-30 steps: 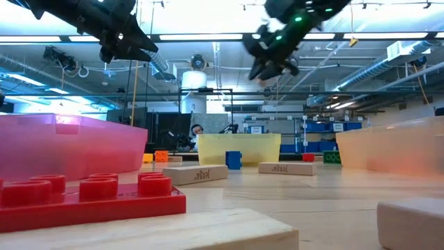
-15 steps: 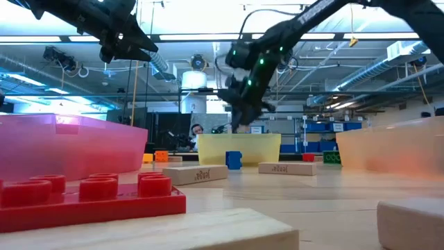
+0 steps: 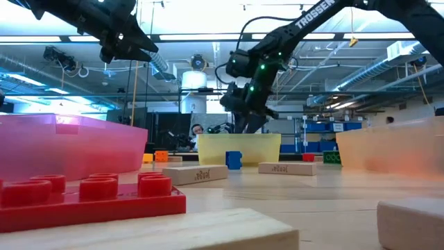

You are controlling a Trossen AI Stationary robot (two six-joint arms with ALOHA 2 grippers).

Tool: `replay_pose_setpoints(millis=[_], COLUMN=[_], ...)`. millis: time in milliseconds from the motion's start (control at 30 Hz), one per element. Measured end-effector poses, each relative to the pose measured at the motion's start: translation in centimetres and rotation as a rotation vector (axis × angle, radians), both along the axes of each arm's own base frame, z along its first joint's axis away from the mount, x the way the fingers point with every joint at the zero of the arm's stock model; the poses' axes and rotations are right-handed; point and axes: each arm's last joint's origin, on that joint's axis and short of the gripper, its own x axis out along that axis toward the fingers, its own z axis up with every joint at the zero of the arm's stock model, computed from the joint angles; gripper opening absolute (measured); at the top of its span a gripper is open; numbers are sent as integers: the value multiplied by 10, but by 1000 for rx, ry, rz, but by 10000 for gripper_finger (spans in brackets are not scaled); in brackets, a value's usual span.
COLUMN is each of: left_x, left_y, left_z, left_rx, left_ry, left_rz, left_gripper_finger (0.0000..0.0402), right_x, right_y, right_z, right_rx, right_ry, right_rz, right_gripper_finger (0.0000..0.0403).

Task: Sort blocks by size
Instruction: Put the 3 stud yellow game piece into the pink bin

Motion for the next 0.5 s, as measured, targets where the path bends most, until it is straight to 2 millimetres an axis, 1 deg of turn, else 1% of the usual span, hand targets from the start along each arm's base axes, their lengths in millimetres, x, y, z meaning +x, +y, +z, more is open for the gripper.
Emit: replay_pose_setpoints(millis=[167,333,500], left_x=[0,0,0], left_y=[0,0,0], left_z=[0,0,0], left_rx=[0,0,0], left_ry=[0,0,-4], left_rz=[-1,-1,-1], left_gripper_finger=[243,243,243], right_x=[-5,-16,-32], right_y=[3,9,17], right_z=[18,48,82], right_rx=[-16,-47,-75], right_ry=[-28,-69,-109], right_rz=[0,12,15], right_gripper_finger=[219,242,253])
